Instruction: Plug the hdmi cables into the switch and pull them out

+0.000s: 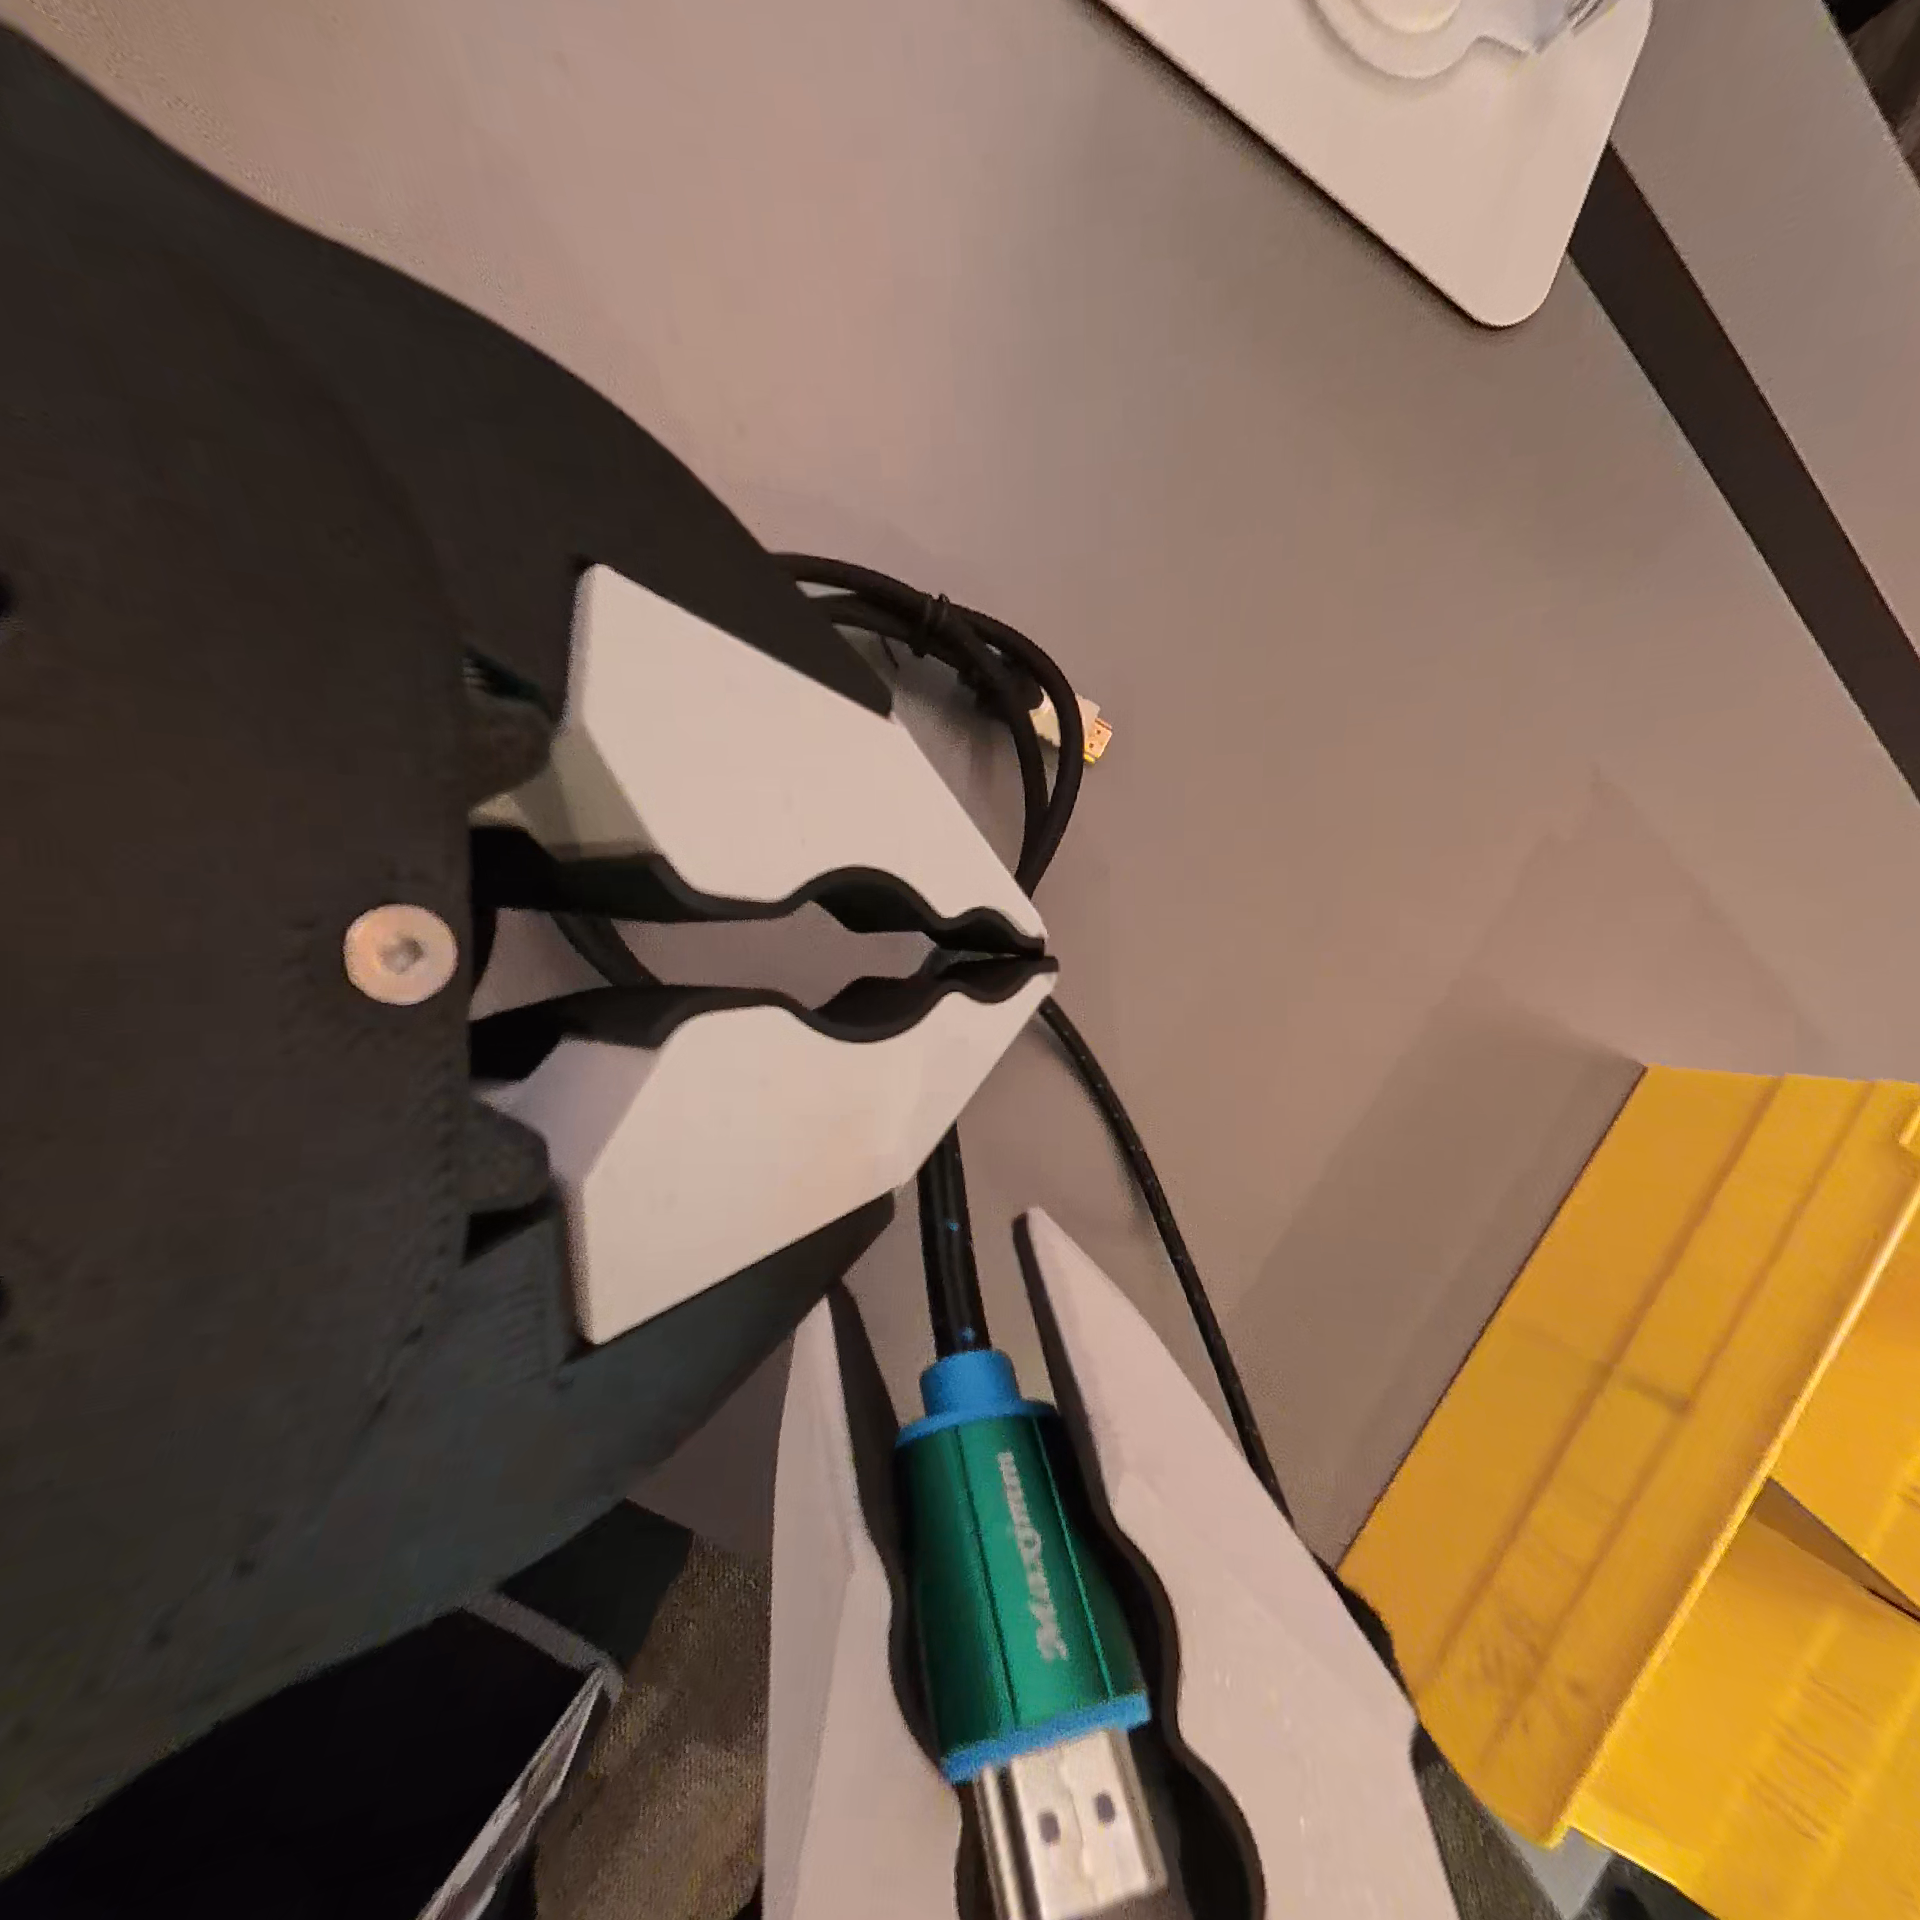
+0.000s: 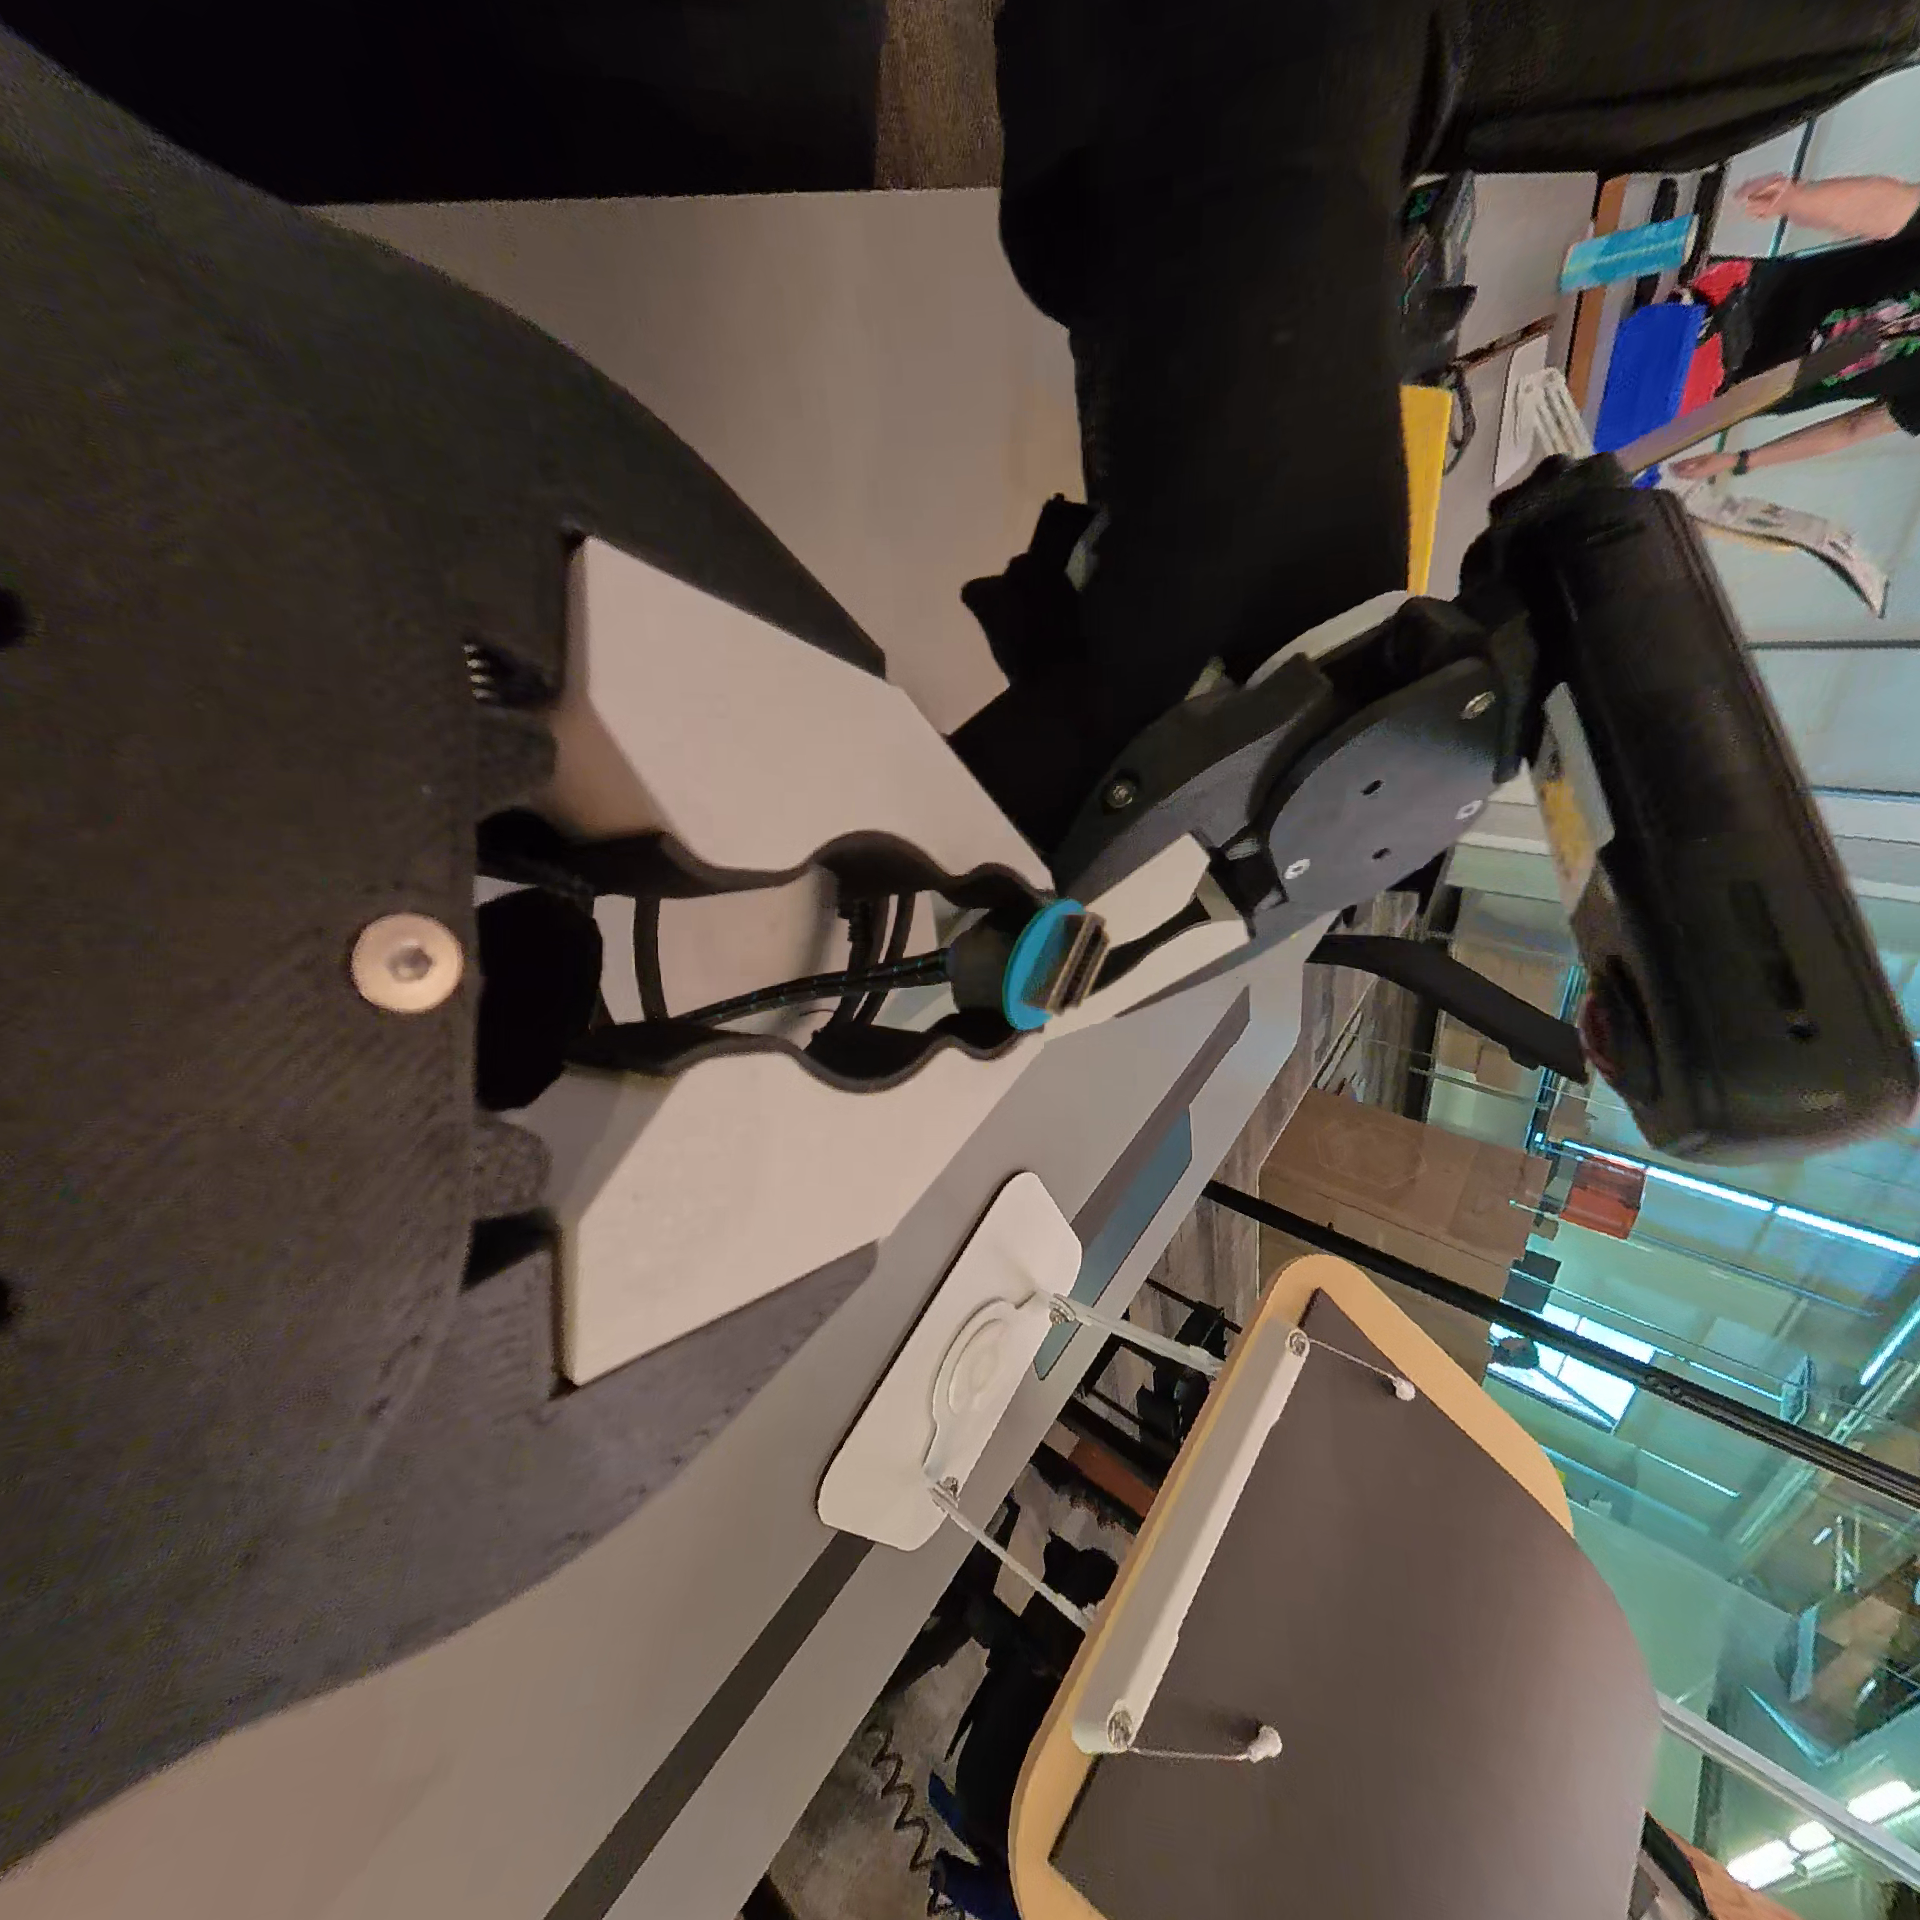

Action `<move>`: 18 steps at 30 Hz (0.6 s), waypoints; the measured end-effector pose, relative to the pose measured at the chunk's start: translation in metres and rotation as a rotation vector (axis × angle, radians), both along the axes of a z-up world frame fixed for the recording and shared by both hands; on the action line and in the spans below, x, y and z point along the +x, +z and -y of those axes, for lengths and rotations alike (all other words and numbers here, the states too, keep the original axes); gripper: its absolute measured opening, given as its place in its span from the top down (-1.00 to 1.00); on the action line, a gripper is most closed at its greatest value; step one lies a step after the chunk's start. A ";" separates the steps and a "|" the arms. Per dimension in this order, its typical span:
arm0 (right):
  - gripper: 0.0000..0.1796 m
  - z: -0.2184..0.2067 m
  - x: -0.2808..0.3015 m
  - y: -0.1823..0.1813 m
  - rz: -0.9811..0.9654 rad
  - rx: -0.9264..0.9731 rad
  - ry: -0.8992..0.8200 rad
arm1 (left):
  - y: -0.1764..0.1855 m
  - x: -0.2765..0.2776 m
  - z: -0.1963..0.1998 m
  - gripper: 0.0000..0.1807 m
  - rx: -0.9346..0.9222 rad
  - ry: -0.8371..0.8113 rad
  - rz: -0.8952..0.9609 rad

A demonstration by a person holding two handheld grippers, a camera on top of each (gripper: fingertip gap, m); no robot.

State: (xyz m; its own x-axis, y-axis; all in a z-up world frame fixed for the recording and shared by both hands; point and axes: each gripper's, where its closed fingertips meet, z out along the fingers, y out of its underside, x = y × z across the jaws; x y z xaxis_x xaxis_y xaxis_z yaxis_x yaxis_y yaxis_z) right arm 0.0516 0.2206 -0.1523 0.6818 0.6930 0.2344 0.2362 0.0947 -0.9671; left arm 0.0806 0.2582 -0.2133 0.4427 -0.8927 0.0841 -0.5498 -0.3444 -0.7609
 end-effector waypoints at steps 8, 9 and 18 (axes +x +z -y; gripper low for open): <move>0.82 -0.002 0.001 -0.003 -0.041 -0.032 -0.001 | -0.017 0.007 0.015 1.00 -0.010 -0.044 -0.004; 0.82 -0.003 0.002 -0.003 -0.047 -0.035 -0.001 | -0.018 0.009 0.018 1.00 -0.008 -0.053 -0.002; 0.91 -0.003 0.004 0.000 -0.102 -0.059 0.000 | -0.026 0.022 0.035 1.00 0.038 -0.121 0.013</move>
State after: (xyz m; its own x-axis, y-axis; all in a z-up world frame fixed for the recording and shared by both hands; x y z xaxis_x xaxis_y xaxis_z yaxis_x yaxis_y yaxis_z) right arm 0.0553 0.2238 -0.1525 0.7001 0.7034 0.1227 0.1360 0.0373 -0.9900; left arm 0.1025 0.2229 -0.2390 0.3309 -0.9421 0.0542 -0.5755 -0.2469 -0.7797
